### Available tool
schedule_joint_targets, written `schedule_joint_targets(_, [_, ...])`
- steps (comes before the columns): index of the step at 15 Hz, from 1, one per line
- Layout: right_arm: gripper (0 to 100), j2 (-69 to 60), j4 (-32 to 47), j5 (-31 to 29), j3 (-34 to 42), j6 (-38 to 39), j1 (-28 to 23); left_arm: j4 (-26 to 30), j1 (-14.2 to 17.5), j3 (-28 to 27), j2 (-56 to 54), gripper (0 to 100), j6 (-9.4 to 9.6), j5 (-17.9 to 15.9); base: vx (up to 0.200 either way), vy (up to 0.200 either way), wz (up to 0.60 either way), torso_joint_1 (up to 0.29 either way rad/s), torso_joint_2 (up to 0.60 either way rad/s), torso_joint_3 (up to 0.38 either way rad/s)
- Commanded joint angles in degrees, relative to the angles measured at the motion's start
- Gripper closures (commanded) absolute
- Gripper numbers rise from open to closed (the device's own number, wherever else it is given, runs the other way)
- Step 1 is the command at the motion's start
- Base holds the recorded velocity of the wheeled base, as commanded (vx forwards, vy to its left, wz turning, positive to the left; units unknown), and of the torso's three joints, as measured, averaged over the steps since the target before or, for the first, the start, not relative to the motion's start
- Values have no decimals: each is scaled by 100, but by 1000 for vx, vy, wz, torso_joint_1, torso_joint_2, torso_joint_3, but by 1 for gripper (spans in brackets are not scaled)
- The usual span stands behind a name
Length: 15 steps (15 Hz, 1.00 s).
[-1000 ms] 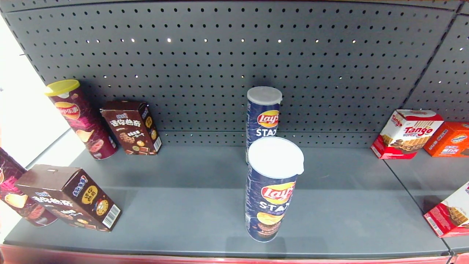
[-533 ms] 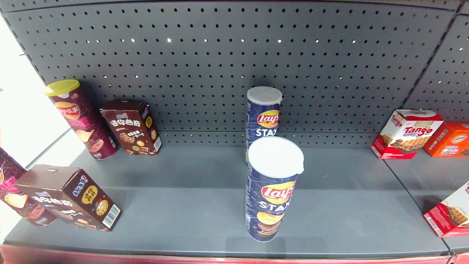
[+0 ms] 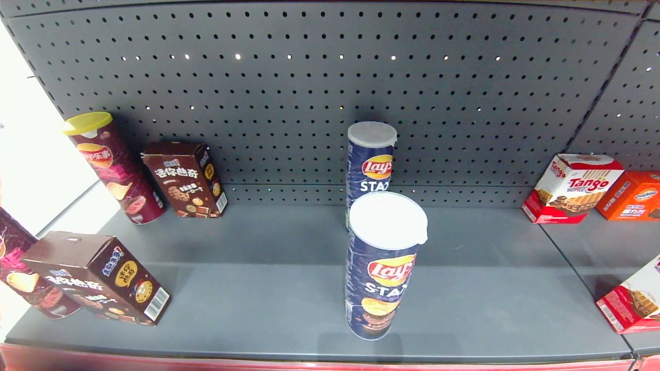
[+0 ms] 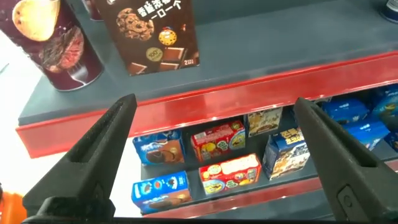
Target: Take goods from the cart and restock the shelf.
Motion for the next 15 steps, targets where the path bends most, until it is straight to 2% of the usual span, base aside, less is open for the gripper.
schedule_joint_targets(1, [0, 7, 0, 2, 0, -1, 0, 1, -2, 0, -11, 0, -38, 25, 0, 0, 0, 0, 0, 0])
schedule_joint_targets(3, [0, 7, 0, 28, 0, -1, 0, 1, -2, 0, -11, 0, -170, 122, 0, 0, 0, 0, 0, 0])
schedule_joint_targets(12, [0, 7, 0, 89, 0, -1, 0, 1, -2, 0, -11, 0, -214, 149, 0, 0, 0, 0, 0, 0])
schedule_joint_targets(13, [0, 7, 0, 89, 0, -1, 0, 1, -2, 0, -11, 0, -319, 272, 0, 0, 0, 0, 0, 0])
schedule_joint_targets(15, [0, 7, 0, 81, 0, -1, 0, 1, -2, 0, -11, 0, -354, 298, 0, 0, 0, 0, 0, 0])
